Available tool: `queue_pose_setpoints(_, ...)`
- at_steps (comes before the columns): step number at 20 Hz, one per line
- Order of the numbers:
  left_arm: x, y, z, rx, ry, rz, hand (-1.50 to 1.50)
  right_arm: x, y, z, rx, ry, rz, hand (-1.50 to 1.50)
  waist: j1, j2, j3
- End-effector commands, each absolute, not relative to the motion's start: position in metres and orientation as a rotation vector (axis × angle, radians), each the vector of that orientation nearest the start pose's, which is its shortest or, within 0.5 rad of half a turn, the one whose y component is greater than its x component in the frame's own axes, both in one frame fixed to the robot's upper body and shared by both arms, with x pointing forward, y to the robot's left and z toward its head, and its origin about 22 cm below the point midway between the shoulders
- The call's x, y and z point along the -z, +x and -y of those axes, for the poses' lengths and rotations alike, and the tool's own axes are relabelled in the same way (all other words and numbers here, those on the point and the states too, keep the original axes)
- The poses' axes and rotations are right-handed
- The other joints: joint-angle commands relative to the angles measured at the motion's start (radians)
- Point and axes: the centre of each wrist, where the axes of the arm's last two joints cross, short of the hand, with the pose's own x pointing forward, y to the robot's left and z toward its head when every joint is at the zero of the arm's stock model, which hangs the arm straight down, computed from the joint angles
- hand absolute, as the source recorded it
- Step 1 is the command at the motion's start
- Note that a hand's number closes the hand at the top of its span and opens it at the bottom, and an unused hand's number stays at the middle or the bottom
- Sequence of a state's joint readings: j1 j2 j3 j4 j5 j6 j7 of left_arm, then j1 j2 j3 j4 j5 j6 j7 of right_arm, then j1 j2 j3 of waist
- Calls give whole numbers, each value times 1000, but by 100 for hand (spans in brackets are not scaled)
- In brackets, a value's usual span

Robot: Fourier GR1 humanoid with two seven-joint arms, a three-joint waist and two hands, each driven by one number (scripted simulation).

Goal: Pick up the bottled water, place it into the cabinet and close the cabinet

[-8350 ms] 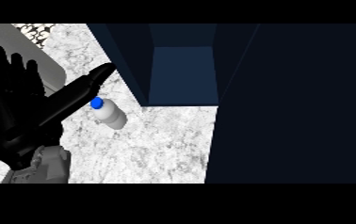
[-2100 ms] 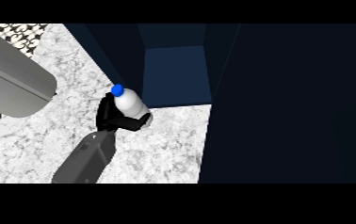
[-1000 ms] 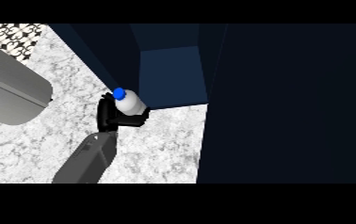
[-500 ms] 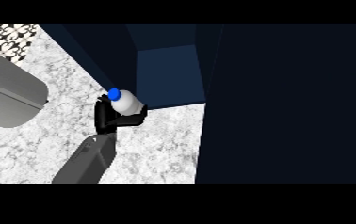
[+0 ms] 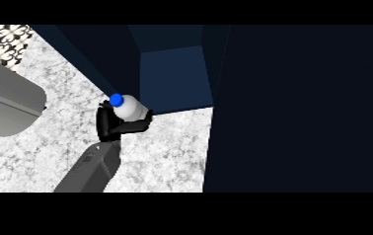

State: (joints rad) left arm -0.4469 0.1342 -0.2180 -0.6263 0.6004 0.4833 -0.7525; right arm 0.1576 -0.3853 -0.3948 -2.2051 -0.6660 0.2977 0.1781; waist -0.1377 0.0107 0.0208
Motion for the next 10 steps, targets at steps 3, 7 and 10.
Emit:
queue_pose_setpoints(3, 36, 369, -147, -286, 168, 1708, -150, -167, 164, 350, -149, 180, 1984, -150, -59, 28, -24)
queue_pose_setpoints(7, 35, 369, -151, -306, 203, 1723, -150, -168, 165, 352, -142, 212, 2005, -150, -75, 25, -23)
queue_pose_setpoints(10, 32, 370, -153, -296, 203, 1732, -150, -169, 167, 349, -169, 223, 2001, -150, -76, 28, -24)
